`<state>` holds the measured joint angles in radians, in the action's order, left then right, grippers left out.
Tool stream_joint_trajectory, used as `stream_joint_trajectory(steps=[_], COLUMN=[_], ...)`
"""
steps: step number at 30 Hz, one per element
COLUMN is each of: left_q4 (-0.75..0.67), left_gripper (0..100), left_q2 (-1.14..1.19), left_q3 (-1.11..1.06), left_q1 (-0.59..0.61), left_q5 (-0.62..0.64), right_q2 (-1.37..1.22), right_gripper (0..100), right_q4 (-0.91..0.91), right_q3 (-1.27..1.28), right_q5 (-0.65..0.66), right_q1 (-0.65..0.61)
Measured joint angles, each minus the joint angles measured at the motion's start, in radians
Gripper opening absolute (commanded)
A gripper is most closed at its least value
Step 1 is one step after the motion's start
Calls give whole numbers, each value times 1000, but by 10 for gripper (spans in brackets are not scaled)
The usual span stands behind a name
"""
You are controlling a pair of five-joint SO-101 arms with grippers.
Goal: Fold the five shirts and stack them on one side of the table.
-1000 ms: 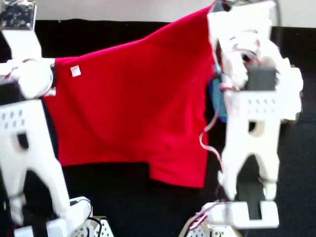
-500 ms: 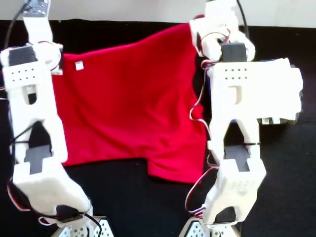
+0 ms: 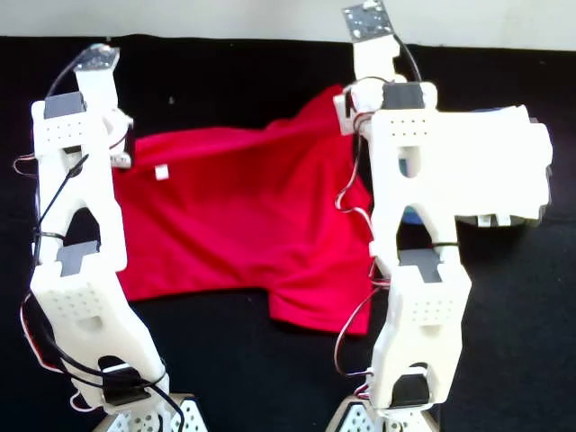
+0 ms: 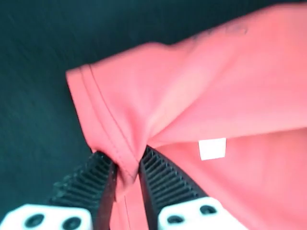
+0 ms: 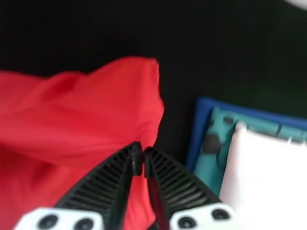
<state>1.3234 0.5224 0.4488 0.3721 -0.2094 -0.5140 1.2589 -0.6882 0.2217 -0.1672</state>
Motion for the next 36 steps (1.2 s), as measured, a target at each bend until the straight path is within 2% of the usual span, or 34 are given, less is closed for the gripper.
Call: stream_joint_trajectory(steps=[7, 12, 18, 24, 31, 36], left_q4=[210, 384, 430, 428, 381, 376], left_gripper=[8, 8, 8, 8, 8, 8], left_q2=[0, 0, -109, -275, -390, -425], left_q3=[2, 58, -28, -269, -466, -552], left_q1=[0, 0, 20, 23, 37, 40], left_q5=[-132, -157, -158, -199, -201, -201], right_q2=[5, 49, 143, 345, 651, 868], right_gripper=[5, 5, 5, 5, 5, 5], right_q4=[241, 411, 489, 480, 305, 255], right_q3=[-92, -104, -78, 221, 713, 965], right_q5=[0, 0, 0, -8, -8, 29], right_q1=[-9, -40, -48, -49, -48, -46])
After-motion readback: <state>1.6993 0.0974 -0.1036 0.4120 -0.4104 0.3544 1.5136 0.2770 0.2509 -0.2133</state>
